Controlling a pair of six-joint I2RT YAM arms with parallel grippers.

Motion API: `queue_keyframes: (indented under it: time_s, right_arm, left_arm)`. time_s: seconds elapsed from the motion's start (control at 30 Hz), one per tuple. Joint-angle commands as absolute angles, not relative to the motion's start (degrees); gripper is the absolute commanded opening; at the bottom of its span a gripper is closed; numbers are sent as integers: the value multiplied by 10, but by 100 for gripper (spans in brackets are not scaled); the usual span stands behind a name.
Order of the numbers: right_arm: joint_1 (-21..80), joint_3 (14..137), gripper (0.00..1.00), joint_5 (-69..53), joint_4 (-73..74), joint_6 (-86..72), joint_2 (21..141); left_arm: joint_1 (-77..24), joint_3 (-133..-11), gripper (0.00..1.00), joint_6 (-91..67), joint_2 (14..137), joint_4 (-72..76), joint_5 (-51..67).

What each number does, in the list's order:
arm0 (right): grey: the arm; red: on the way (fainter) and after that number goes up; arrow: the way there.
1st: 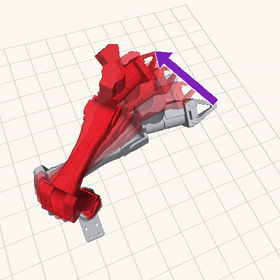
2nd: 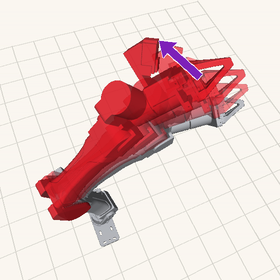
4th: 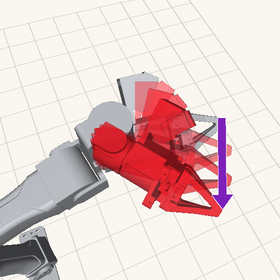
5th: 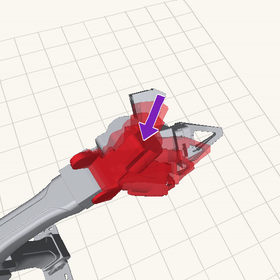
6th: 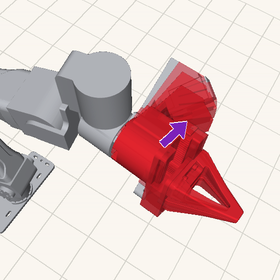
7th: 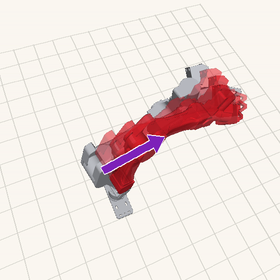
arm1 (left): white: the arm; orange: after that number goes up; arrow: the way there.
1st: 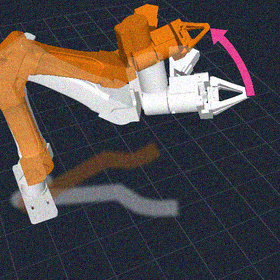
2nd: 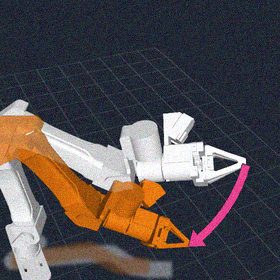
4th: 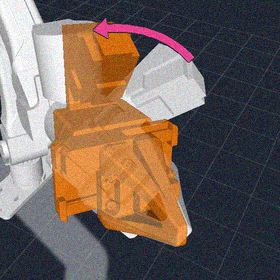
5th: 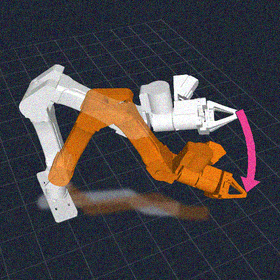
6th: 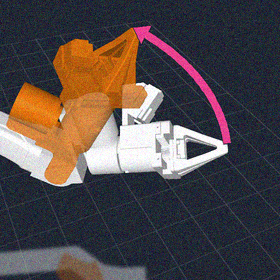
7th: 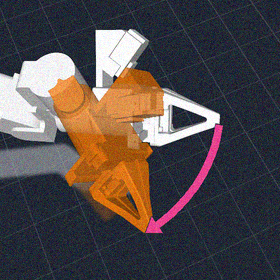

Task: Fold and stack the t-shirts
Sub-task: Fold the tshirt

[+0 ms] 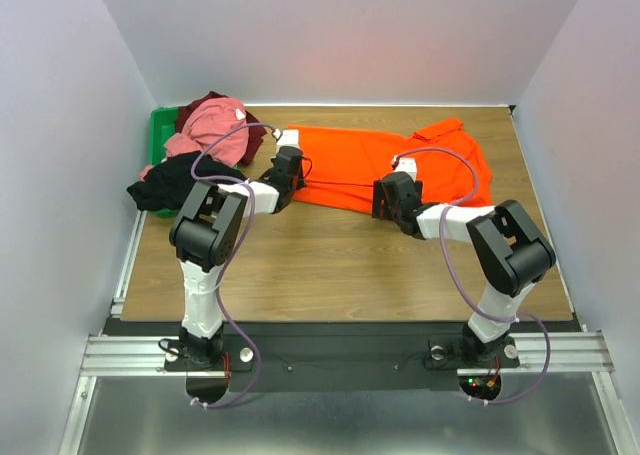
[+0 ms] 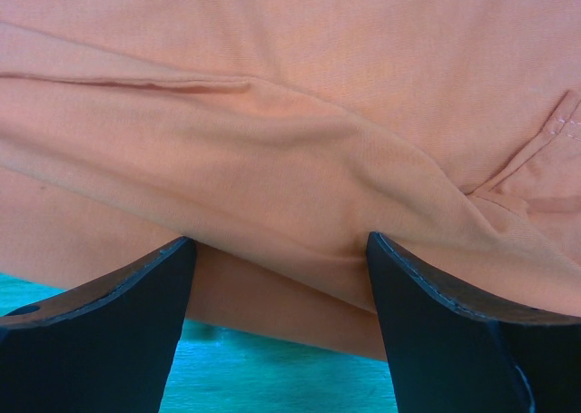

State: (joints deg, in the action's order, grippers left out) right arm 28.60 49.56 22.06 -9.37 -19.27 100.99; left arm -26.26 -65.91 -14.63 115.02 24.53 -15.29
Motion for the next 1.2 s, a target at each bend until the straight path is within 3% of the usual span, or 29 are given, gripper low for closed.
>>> queue_keyframes:
  time_s: [0.0, 0.03, 0.07, 0.47, 1.17]
  right_arm:
    - [294, 497, 82, 217, -54, -199, 1026]
    - [293, 497, 82, 219, -53, -200, 1026]
    - [294, 497, 82, 220, -53, -199, 1026]
    - [294, 498, 82, 221, -52, -198, 1029]
    - [293, 507, 82, 226, -48, -193, 1041]
  left_arm:
    - [-265, -686, 17, -138, 1152, 250, -163]
    - [-265, -688, 5, -138, 1153, 247, -162]
    - [-265, -691, 0, -138, 1154, 246, -162]
    - [-253, -721, 0, -161, 1117, 209, -155]
    - [-200, -867, 0, -159, 1204, 118, -105]
